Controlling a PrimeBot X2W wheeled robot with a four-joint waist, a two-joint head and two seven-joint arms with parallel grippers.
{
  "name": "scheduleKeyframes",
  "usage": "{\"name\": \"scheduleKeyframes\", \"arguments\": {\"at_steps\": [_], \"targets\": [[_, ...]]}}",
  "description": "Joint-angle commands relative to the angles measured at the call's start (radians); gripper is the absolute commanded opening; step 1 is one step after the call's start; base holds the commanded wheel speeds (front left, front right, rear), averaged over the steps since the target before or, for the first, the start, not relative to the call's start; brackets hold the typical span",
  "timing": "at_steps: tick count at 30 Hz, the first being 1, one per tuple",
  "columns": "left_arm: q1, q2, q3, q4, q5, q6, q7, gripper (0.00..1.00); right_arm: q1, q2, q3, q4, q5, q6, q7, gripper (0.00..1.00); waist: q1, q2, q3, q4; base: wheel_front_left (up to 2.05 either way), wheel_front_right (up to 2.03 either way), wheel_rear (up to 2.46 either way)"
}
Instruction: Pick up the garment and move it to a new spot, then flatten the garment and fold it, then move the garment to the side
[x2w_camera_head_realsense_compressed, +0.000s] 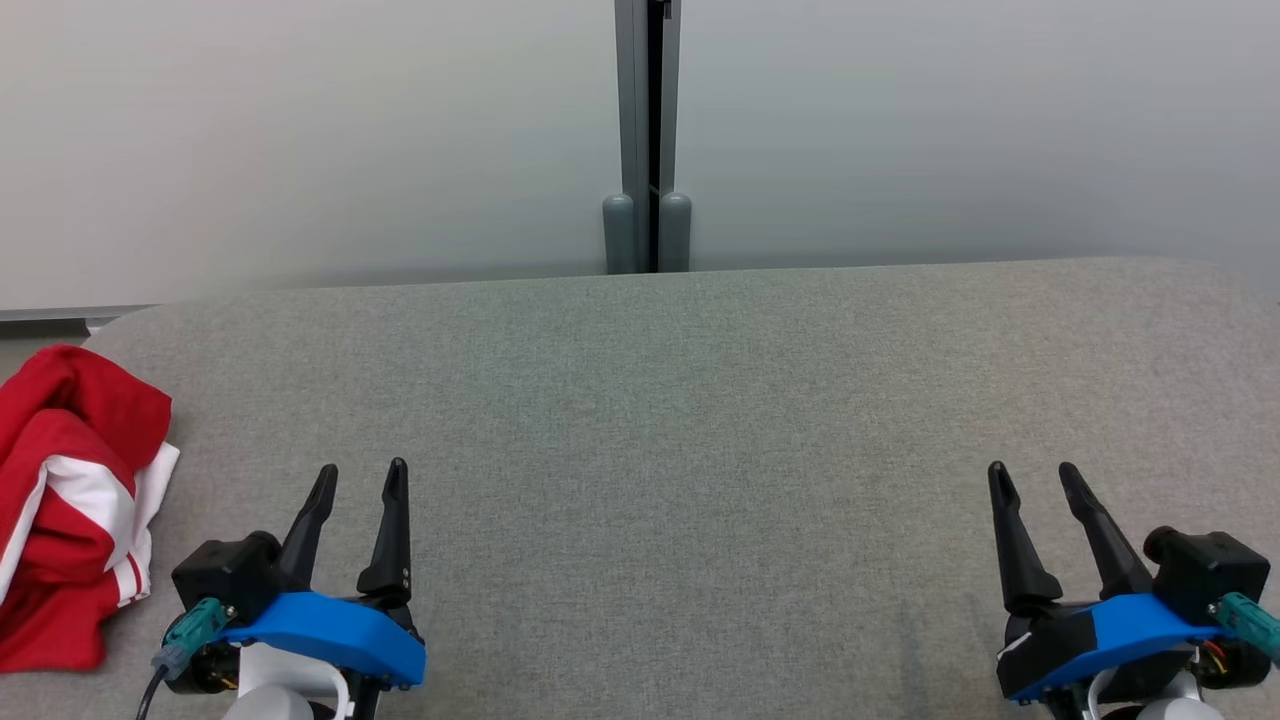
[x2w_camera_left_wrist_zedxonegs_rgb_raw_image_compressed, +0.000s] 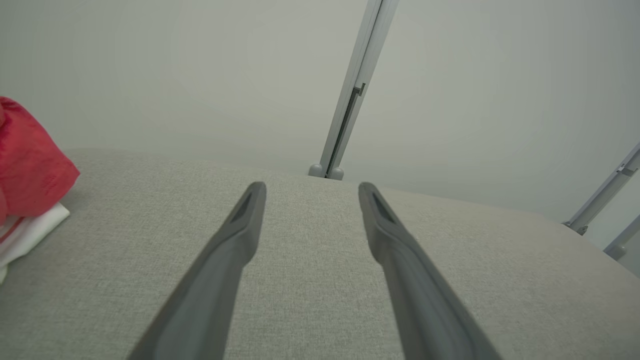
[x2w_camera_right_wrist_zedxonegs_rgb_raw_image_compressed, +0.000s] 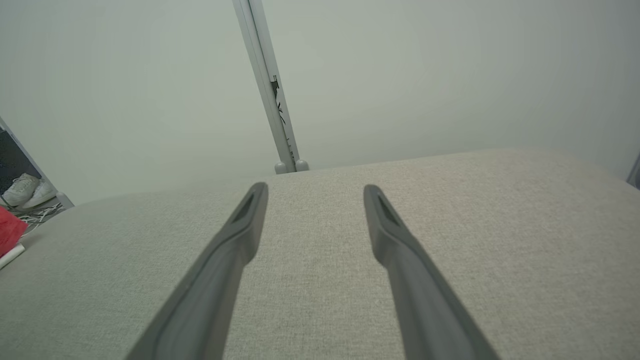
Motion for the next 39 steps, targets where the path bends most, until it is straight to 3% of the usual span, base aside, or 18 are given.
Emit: {"name": "scheduleKeyframes", "arguments": {"at_steps": [1, 25, 39], "targets": [[-0.018, 0.008, -0.006, 0.003, 0.020, -0.001, -0.009, 1.00, 0.006, 0.002, 0.002, -0.010, -0.025, 0.002, -0.009, 1.00, 0.0000, -0.0001, 0.000, 0.000, 0.00, 0.00, 0.00], [-0.013, 0.009, -0.019, 0.047, 0.156, 0.002, -0.054, 1.00, 0.024, 0.007, 0.004, 0.001, -0.143, 0.002, -0.049, 1.00, 0.0000, -0.0001, 0.008, -0.002, 0.00, 0.00, 0.00], [-0.009, 0.002, -0.002, 0.051, 0.160, -0.001, -0.053, 1.00, 0.023, 0.007, 0.007, 0.017, -0.109, 0.002, -0.060, 1.00, 0.0000, -0.0001, 0.011, -0.008, 0.00, 0.00, 0.00]]}}
